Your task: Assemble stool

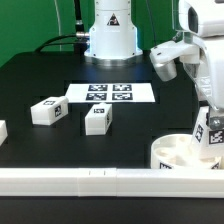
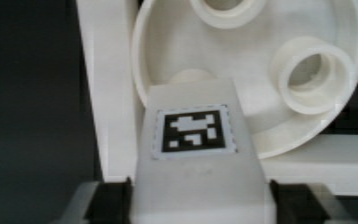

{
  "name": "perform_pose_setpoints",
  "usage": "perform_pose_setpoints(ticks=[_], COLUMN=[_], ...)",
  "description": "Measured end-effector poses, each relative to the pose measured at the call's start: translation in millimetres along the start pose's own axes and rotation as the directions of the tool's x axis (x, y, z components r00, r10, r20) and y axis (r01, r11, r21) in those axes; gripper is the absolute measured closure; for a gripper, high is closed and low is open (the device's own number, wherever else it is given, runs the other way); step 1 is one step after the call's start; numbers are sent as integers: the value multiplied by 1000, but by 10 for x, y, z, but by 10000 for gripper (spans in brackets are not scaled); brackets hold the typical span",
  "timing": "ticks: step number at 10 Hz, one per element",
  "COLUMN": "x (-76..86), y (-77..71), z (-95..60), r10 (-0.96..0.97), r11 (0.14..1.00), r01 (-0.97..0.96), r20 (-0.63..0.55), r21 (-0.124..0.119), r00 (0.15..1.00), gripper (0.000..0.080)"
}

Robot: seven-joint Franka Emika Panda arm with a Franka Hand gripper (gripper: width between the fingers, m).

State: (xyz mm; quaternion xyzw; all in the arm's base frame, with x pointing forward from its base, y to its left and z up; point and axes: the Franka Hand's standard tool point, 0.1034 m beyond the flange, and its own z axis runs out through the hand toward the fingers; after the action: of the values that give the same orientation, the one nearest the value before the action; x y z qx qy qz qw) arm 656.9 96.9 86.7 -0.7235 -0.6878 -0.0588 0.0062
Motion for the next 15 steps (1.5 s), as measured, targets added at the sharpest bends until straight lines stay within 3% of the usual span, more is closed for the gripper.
perform_pose_setpoints(ticks=[3,5,7,10,15], x=[-6,-9,-28,-41,-23], y=[0,-7,-35,-36,-29], z=[3,4,4,5,7], r10=[30,212,385,627,841], r11=[1000,977,922,778,541], r01=[-30,-212,-385,-627,-841], r20=[0,-1,11,8,10], r21=[0,6,28,37,32], r00=[1000,977,923,779,541], gripper=[461,461,459,459,459])
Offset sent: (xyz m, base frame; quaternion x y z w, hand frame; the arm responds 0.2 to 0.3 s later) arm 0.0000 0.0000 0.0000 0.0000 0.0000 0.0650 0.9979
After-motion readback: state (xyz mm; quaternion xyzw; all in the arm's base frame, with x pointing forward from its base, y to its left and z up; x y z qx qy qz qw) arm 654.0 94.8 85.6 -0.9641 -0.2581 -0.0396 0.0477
